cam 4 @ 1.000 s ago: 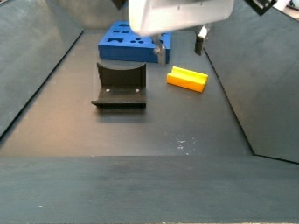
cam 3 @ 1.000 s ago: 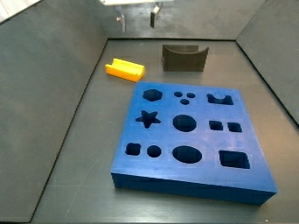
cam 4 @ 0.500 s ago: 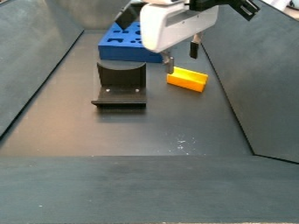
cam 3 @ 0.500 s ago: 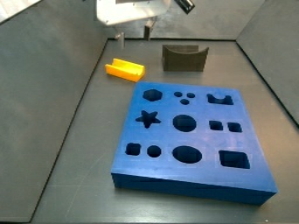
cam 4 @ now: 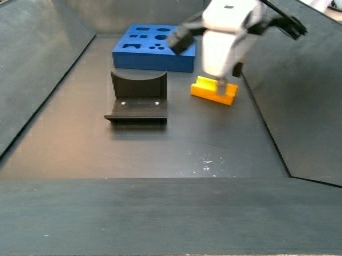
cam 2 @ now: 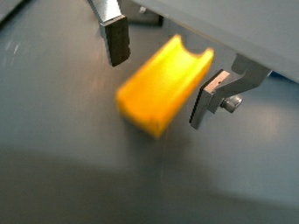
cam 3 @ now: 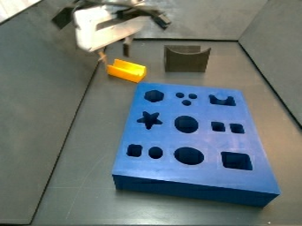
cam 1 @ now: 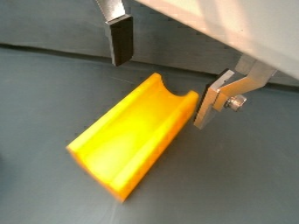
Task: Pick up the arch object. Move up. Place the arch object on the fixture. Regrasp the arch object. Move to above the board. Insert the arch object.
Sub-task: Pick up the arch object.
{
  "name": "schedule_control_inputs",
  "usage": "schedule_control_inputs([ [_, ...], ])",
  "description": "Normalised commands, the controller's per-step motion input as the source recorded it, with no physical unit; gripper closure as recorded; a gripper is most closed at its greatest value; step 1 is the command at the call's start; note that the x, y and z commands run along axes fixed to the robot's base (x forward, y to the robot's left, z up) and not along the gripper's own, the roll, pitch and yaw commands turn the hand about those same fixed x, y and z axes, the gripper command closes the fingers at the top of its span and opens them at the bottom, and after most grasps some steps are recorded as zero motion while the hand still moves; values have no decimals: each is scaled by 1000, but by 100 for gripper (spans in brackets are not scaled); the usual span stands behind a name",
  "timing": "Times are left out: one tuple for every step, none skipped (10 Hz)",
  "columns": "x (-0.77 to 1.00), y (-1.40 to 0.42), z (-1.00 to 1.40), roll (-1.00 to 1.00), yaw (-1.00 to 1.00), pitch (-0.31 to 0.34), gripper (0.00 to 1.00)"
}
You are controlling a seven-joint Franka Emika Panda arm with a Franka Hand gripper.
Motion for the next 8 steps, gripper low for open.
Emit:
schedule_control_inputs([
  [-160,0,-349,-10,151,-93,0],
  [0,0,-440,-91,120,-153,0],
  [94,0,-574,-54,0,-156,0],
  [74,0,-571,-9,0,-143,0],
  [0,0,-543,0,11,-161,0],
  [0,0,-523,0,34,-140,0],
  [0,0,-517,0,40,-107,0],
  [9,0,-117,-4,0,-9,0],
])
